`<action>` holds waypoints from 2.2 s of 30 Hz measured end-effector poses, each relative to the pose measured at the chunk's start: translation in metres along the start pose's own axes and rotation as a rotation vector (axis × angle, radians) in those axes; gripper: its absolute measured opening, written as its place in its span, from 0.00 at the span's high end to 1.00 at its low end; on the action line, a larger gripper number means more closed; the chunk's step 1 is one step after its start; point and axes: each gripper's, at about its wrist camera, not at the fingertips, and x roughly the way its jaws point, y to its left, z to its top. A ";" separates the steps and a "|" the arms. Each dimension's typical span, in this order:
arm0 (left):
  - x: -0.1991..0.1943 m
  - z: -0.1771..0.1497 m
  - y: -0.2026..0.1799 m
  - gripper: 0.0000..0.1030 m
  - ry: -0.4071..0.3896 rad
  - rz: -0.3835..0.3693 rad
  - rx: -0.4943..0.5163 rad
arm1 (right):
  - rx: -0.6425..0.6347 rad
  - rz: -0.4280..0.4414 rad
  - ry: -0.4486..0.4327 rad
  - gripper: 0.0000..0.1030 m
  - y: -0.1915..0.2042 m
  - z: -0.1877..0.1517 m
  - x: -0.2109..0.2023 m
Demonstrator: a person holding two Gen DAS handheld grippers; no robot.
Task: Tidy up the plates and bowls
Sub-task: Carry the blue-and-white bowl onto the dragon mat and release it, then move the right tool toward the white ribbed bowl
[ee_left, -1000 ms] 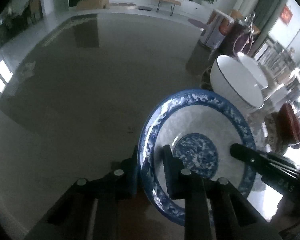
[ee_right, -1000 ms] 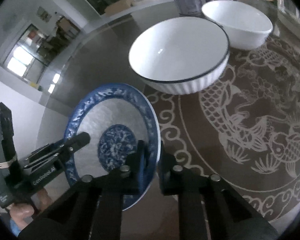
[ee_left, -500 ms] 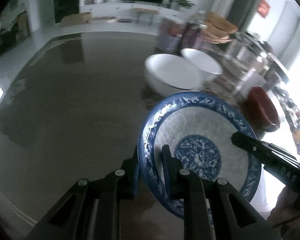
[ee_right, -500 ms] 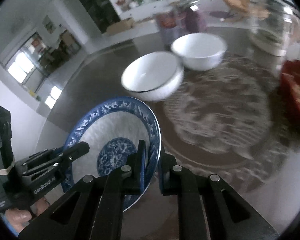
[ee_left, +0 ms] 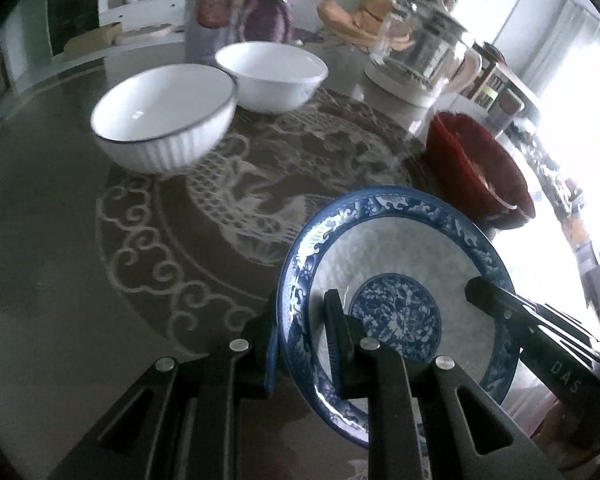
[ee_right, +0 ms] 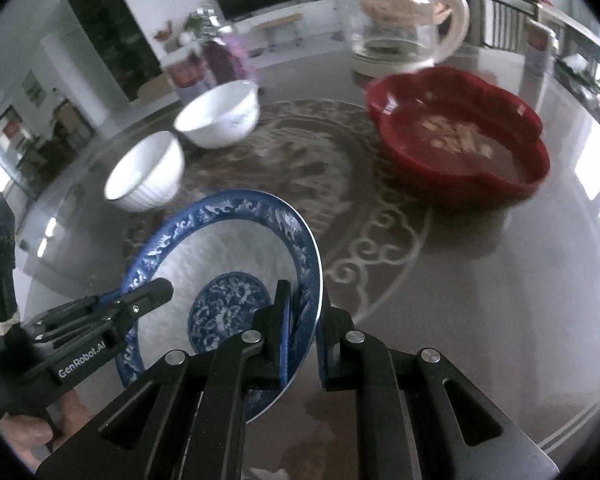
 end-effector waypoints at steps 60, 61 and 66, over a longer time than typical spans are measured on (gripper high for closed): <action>-0.032 -0.072 0.103 0.00 0.024 0.307 -0.089 | 0.128 0.251 -0.106 0.20 -0.012 -0.032 -0.069; -0.031 -0.069 0.103 0.00 0.048 0.295 -0.071 | 0.127 0.258 -0.087 0.20 -0.010 -0.030 -0.066; -0.059 -0.025 0.098 0.00 -0.023 0.259 0.007 | 0.070 0.248 -0.050 0.20 0.011 0.009 -0.062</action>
